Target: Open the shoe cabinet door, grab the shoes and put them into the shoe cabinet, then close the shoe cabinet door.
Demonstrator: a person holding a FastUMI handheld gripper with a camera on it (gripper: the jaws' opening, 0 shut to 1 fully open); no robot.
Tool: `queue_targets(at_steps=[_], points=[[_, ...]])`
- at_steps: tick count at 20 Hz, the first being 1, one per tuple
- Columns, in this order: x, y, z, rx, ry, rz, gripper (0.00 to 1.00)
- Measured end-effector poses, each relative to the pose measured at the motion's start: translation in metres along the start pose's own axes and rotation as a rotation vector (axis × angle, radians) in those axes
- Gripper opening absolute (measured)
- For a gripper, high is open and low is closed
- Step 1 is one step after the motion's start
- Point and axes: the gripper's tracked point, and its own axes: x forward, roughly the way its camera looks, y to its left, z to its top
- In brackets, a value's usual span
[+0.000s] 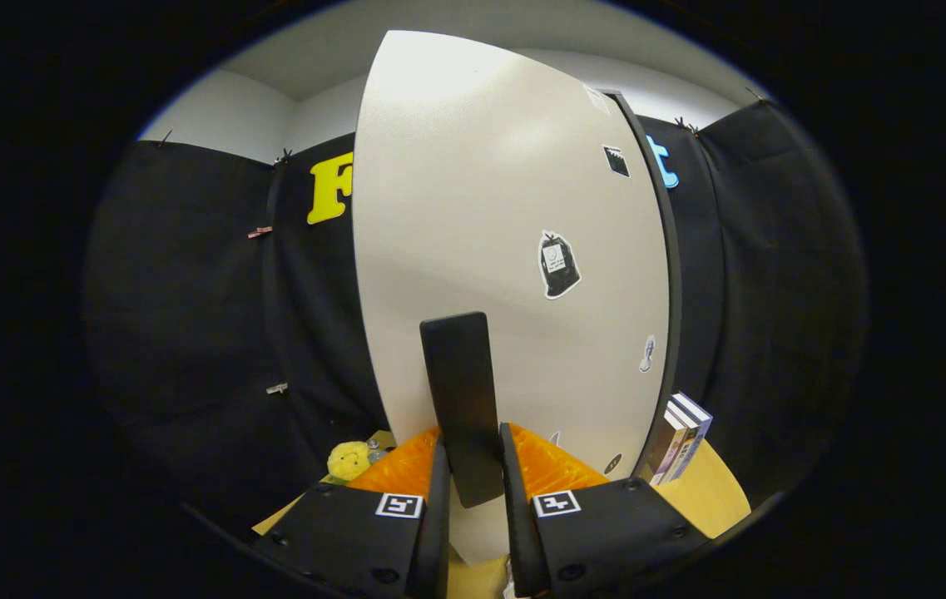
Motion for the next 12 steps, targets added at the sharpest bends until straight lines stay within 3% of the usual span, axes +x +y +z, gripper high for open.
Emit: queue_targets(at_steps=[12], points=[[-0.045,-0.048,0.005,0.024,0.003,-0.064,0.33]])
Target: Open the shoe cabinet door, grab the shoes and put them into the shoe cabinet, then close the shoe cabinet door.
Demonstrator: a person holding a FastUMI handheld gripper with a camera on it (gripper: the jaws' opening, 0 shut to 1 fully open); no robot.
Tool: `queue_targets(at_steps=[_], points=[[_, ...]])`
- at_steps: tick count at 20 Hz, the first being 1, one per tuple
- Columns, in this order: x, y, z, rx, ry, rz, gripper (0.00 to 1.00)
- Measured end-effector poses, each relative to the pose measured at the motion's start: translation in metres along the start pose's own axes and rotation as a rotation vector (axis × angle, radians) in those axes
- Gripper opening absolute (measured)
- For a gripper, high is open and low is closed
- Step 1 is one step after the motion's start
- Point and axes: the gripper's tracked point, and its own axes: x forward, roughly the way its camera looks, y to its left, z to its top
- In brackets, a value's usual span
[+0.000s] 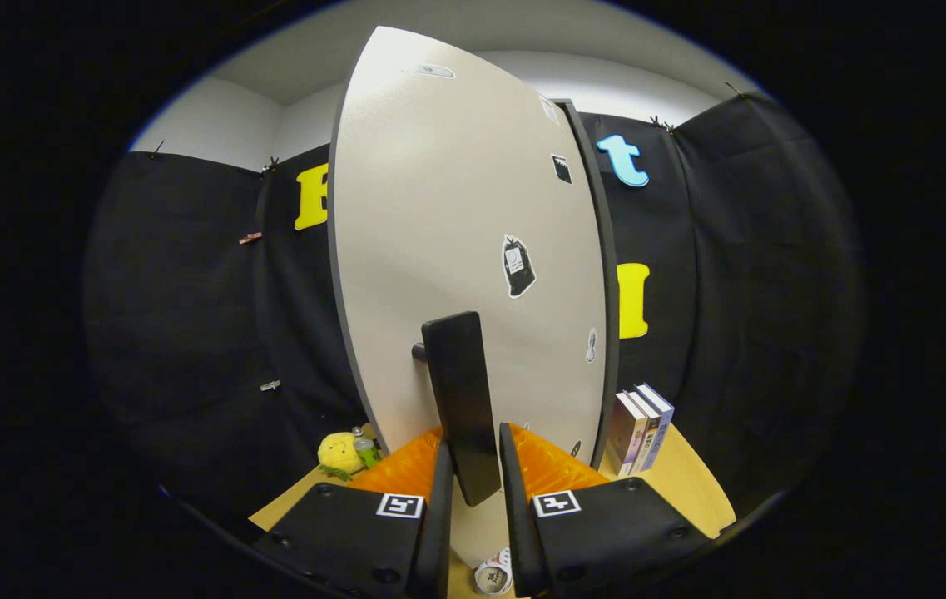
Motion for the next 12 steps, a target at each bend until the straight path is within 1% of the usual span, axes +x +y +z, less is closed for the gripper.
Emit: queue_targets(at_steps=[12], points=[[-0.016,-0.03,0.008,0.001,-0.019,-0.095,0.33]])
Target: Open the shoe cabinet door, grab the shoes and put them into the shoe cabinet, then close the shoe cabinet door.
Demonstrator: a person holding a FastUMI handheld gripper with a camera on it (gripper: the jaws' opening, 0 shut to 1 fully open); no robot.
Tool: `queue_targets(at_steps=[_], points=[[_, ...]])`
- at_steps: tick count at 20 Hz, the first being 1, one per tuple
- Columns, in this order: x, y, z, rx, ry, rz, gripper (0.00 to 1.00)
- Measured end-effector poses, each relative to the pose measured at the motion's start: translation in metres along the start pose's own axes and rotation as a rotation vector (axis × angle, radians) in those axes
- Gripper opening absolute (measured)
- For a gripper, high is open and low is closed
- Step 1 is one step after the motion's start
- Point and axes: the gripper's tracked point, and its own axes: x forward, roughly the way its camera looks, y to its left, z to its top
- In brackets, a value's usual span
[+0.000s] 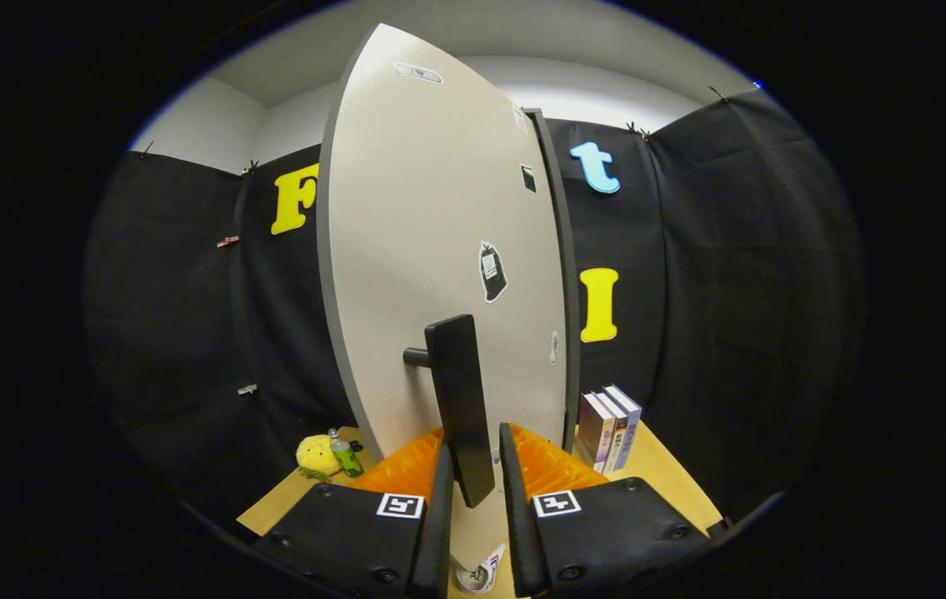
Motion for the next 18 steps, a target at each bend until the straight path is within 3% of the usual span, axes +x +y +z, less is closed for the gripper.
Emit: queue_targets(at_steps=[4,12,18], points=[[-0.012,-0.018,0.011,0.015,-0.026,-0.04,0.33],[-0.083,-0.067,0.024,0.009,-0.064,-0.167,0.28],[-0.097,-0.073,0.027,-0.013,-0.075,-0.16,0.28]])
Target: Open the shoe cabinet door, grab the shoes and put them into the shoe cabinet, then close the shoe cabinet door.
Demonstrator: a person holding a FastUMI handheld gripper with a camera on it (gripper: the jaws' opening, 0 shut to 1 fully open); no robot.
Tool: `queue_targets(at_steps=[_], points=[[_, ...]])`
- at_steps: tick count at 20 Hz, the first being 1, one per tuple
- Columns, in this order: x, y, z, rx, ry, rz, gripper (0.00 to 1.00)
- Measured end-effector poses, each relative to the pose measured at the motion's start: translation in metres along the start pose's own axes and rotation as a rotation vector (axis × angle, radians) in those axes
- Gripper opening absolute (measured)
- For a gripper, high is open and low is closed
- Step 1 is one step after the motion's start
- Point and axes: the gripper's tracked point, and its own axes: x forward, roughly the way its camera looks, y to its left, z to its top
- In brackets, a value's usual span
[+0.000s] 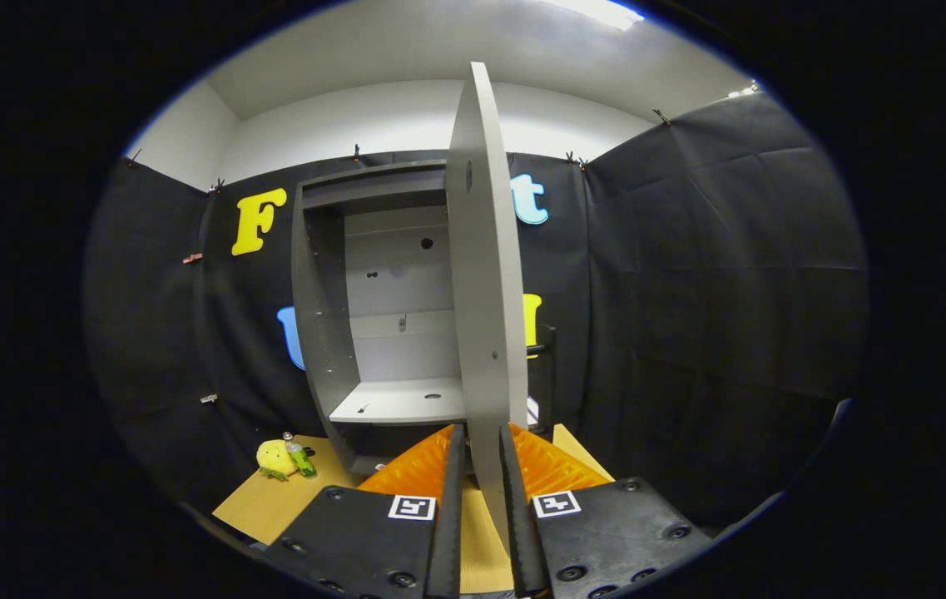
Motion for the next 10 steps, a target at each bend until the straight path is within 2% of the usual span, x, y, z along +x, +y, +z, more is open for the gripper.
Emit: queue_targets(at_steps=[10], points=[[0.018,0.059,-0.03,-0.017,0.049,0.125,0.28]])
